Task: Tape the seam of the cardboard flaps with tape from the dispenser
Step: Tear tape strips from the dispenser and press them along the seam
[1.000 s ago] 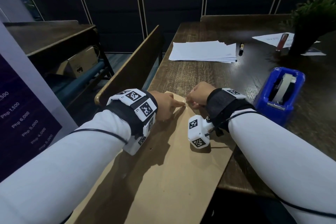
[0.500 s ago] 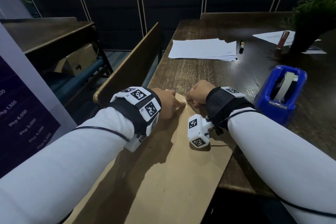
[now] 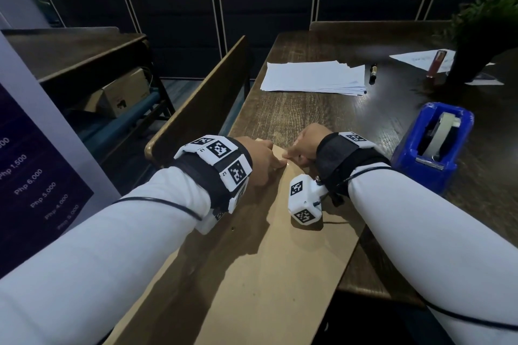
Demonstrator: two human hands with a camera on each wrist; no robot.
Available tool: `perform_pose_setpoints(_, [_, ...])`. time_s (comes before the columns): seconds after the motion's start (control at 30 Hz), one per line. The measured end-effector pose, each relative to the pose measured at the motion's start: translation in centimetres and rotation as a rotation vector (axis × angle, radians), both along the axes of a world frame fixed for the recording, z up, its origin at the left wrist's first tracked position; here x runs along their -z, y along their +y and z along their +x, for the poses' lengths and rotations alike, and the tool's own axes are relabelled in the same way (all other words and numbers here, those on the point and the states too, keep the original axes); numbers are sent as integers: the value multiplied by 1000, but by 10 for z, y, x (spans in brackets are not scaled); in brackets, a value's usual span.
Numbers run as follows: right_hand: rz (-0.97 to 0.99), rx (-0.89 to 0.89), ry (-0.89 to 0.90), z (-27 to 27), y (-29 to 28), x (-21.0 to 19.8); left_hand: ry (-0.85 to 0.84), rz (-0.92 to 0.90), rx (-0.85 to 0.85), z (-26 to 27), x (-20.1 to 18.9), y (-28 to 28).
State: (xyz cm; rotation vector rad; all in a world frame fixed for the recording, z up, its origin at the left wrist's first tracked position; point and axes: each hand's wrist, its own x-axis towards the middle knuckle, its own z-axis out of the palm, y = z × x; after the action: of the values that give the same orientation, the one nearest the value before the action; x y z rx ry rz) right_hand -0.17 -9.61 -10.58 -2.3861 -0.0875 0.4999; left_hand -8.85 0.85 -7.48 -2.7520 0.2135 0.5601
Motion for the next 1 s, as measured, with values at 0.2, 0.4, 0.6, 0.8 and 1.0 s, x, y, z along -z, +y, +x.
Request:
perform_pose_setpoints(0.2, [-18,13,43,10,4,0,-16,-92,-53,3,4,6])
perform_pose_setpoints(0.4, [52,0,25,12,-4,3,-26,-99,-8,-1,7,10])
perform_pose_setpoints(0.6, [-4,-163,-51,-11,-12,-12,-31,-201,-7,-3,8,23])
perform_pose_setpoints(0.8, [-479,-440,-245,-42,-12,-24,-71,-98,-22,-3,12,6])
perform_pose_setpoints(1.0, [-848,-573,-293,-50,-7,-13,-35,-26,-42,2,14,-9])
